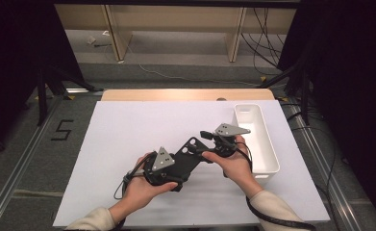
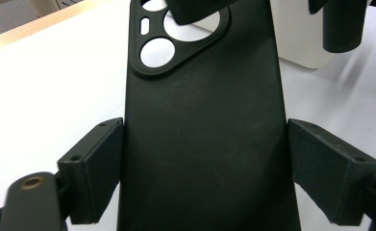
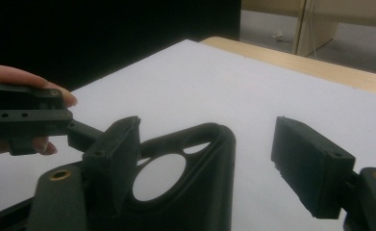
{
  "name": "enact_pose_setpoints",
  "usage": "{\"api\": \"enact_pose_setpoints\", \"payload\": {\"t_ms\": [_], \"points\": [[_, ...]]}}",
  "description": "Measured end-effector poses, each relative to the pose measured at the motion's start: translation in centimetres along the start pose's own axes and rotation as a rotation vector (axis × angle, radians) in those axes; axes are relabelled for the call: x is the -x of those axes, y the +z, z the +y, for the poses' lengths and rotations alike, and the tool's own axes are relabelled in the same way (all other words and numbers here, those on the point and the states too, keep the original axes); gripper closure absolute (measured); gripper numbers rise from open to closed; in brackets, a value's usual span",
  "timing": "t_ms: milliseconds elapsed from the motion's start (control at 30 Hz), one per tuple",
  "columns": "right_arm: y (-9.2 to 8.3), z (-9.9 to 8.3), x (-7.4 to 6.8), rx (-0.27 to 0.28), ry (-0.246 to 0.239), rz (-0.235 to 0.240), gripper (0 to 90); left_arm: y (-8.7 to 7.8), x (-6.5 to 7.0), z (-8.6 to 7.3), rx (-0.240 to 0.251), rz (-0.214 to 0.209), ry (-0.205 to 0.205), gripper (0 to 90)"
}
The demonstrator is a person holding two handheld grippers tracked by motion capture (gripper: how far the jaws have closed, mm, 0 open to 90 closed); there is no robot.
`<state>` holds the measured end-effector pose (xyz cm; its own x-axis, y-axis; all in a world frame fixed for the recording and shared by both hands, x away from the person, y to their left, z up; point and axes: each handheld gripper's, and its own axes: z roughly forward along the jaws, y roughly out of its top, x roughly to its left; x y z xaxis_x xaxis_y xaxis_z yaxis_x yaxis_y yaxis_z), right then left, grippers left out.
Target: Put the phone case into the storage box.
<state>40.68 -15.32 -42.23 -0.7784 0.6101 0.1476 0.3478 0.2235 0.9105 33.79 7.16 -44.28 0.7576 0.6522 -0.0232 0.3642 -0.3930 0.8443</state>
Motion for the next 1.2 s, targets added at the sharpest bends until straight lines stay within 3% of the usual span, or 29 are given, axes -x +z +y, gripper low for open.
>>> {"api": "enact_pose_setpoints", "payload": {"t_ms": [567,733,900,1200], "points": [[0.38,-0.39,0.33,-0.043,0.106,0.035,47.4,0.11,0.38,0.13,0.012,0.011,0.036,15.7],[0.40,-0.50,0.51,-0.047,0.136,0.039,49.8,0.17,0.40,0.08,0.013,0.009,0.040,15.6],[0.34,-0.63,0.78,-0.055,0.204,0.048,50.3,0.18,0.49,0.12,0.018,0.012,0.046,15.6],[0.48,-0.79,0.87,-0.063,0.217,0.045,48.7,0.18,0.54,0.11,0.020,0.012,0.050,15.6]]}}
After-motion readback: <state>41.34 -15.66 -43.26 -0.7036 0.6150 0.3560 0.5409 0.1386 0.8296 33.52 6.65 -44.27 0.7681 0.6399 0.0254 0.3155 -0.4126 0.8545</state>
